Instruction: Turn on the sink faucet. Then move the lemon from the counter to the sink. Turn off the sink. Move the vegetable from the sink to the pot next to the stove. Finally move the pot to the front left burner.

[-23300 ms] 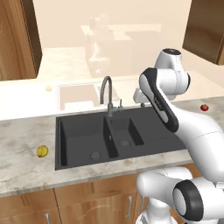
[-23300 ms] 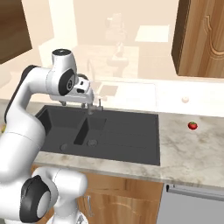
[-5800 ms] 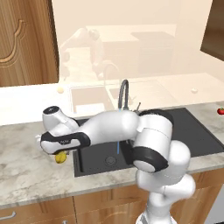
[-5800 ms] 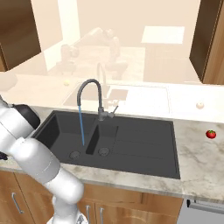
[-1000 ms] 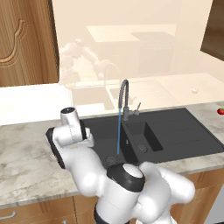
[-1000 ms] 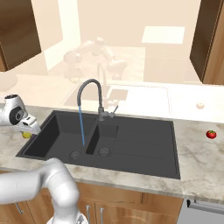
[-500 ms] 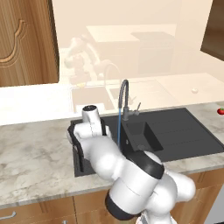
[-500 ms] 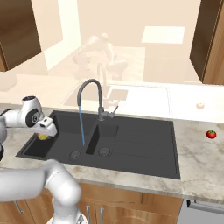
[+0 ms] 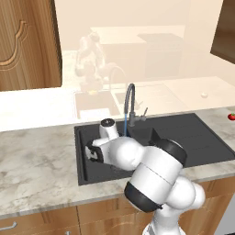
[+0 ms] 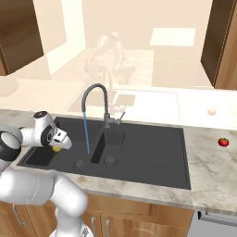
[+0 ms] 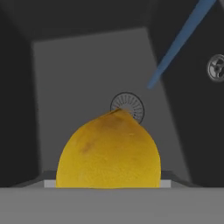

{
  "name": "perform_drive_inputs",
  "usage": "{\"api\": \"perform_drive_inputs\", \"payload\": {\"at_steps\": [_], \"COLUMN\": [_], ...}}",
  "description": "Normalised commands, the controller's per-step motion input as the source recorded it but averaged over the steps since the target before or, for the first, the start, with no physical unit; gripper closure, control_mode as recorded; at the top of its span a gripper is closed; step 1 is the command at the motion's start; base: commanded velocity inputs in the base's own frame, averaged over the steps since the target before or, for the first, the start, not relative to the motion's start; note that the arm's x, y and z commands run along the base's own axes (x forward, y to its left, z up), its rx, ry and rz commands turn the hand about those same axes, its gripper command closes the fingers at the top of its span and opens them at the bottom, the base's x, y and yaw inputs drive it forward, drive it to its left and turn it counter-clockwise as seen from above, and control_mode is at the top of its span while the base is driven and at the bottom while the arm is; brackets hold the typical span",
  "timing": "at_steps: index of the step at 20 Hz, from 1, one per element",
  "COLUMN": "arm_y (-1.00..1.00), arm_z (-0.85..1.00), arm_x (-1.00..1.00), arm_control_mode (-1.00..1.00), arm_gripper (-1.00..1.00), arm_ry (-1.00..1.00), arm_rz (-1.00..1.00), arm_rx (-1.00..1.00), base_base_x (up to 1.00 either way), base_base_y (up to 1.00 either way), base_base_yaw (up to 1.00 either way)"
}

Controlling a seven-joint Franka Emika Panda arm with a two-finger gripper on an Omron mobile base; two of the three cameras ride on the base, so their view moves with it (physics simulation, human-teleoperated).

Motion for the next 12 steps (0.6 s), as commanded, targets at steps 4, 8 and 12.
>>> {"api": "perform_drive_inputs", "payload": {"at_steps": [4,8,12], "arm_y": [-0.36,-0.21,-0.11], "arm_z": [-0.01,0.00,-0.09], "arm_x": [0.17,0.22,0.25], "arm_control_mode": [-1.00,-1.00,-1.00], "arm_gripper": [1.00,1.00,1.00], "arm_ry": [0.02,0.07,0.04], "arm_rz": [0.00,0.00,0.00], "arm_rx": [0.02,0.02,0.00], "base_base_x": [0.00,0.00,0.00], "base_base_y": [0.00,0.00,0.00], "base_base_yaw": [0.00,0.00,0.00]}}
